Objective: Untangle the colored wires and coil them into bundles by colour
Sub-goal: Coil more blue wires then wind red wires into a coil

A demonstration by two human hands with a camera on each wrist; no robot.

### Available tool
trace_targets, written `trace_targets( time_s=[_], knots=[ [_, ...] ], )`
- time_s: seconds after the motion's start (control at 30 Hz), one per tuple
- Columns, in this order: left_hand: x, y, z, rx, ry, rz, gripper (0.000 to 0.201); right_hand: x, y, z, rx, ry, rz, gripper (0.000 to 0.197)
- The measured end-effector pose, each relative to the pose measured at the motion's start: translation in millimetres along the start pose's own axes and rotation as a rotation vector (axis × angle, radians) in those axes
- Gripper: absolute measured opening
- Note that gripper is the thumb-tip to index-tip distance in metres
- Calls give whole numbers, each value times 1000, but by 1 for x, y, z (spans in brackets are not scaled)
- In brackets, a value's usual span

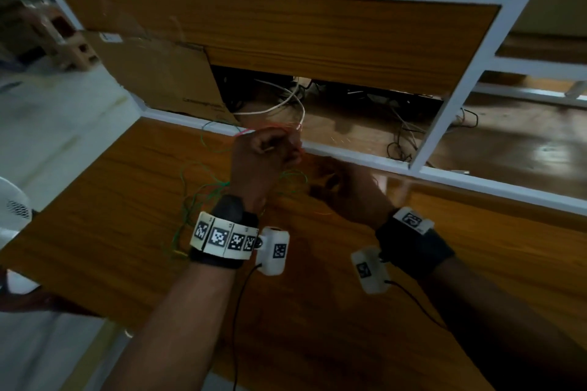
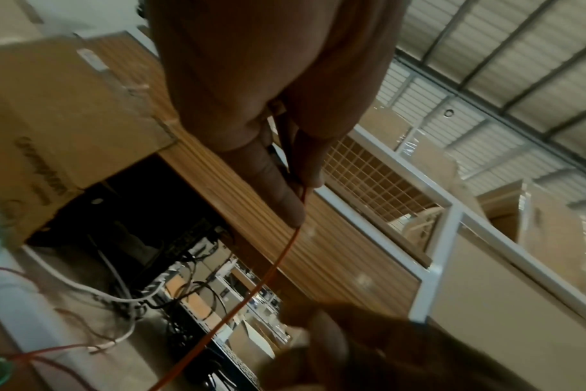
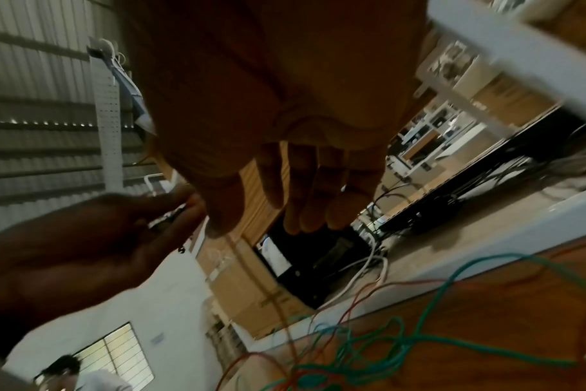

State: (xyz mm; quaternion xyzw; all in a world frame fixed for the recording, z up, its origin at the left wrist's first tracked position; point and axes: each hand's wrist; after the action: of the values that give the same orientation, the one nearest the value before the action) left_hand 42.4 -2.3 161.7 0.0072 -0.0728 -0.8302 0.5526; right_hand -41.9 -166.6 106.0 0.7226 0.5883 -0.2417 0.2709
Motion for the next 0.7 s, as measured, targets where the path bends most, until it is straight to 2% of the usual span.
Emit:
trace_targets(
  time_s=[0.07, 0.1, 0.23, 0.3, 0.4, 0.43, 0.63, 0.7],
  knots=[
    [6, -4, 0, 44, 73, -105, 8, 7, 0, -2, -59, 5, 50, 19],
    [5, -5, -2, 51, 95, -140, 9, 6, -1, 0, -59, 9, 82, 22],
    [-13, -6, -22, 4, 135, -203, 23, -22, -14, 13, 68, 192, 234, 17],
    [-17, -7, -41, -25, 351, -253, 31, -38, -23, 13, 113, 347, 312, 18],
    [-4, -10, -72, -71, 700, -412, 42, -53, -37, 5, 136, 634, 333, 17],
    [0, -9, -84, -96, 764, -422, 42, -58, -41, 4, 133, 680, 350, 18],
    [-7, -10, -115, -116, 747, -213, 14, -110, -74, 24, 111, 754, 623, 16],
    [-14, -8, -112, -155, 751, -182, 14, -132, -94, 45, 145, 800, 739, 28]
  ],
)
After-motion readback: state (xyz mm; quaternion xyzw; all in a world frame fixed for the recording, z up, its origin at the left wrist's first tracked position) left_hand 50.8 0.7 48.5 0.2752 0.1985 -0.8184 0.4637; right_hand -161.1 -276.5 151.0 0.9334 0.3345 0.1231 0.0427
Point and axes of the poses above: each hand's wrist, its own y-axis towards the middle knuckle, its own x-axis out of the palm, z = x × y, and after that the axes turned 1 degree about -y, right-handed
